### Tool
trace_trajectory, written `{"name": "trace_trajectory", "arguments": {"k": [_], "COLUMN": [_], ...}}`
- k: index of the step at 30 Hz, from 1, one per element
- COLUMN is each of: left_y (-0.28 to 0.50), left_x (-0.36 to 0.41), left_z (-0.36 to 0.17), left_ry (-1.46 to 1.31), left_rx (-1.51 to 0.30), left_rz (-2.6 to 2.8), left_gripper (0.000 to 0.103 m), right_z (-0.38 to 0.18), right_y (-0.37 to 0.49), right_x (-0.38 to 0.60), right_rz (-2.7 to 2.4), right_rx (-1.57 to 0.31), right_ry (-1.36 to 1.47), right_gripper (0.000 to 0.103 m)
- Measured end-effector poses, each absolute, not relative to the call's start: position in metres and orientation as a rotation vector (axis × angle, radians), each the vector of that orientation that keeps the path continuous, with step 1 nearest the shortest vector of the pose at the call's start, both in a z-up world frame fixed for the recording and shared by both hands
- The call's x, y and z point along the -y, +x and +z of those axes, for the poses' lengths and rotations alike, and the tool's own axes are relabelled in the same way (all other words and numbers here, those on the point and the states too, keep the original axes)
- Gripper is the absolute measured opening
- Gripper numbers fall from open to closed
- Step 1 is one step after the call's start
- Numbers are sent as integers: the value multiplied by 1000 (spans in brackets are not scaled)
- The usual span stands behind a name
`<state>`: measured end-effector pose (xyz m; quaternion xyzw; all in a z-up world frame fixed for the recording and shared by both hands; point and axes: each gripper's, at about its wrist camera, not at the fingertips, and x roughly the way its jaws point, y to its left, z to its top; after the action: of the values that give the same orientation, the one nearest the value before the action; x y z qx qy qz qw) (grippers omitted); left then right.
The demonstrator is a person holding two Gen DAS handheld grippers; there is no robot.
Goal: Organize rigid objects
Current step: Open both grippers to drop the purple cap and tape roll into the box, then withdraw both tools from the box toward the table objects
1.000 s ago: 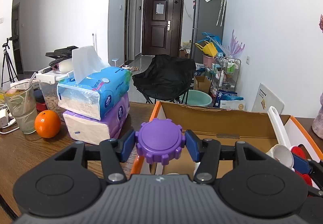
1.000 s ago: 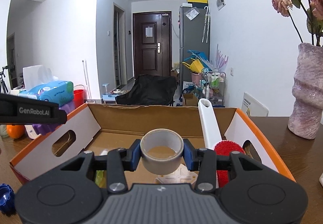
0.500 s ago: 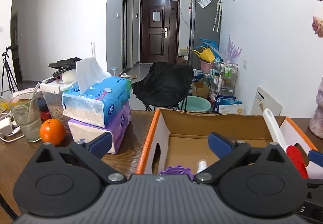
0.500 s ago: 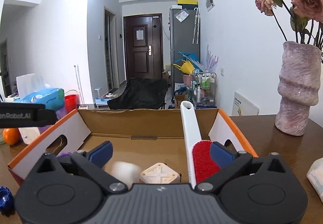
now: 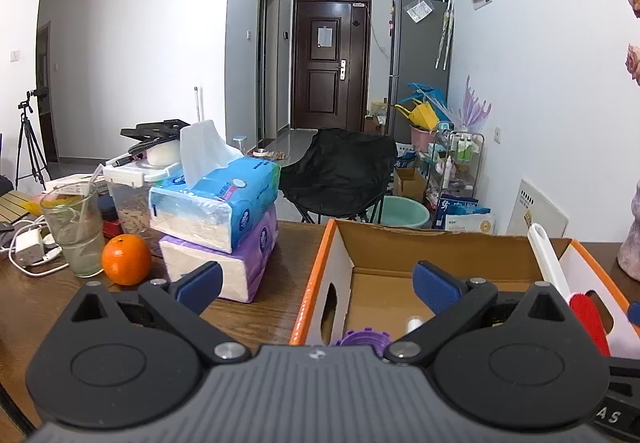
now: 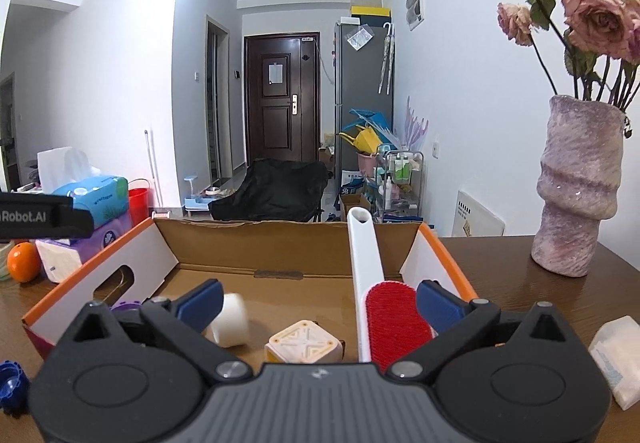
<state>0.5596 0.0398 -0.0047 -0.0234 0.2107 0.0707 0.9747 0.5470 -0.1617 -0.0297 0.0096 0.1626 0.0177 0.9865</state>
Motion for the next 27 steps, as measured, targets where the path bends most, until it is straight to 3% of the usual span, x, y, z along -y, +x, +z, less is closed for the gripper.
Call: {"name": "trace_trajectory", "arguments": {"k": [27], "left_y": [453], "left_x": [-54], "left_z": [-11], "left_ry": [-17], "left_rx": [-400], "left_rz": [161], "left_gripper": [103], "right_z": [-25], "right_y": [439], "right_x": [200], "right_rz": [14], "right_rx": [-302], "right_ry": [-9], "right_gripper": [103]}}
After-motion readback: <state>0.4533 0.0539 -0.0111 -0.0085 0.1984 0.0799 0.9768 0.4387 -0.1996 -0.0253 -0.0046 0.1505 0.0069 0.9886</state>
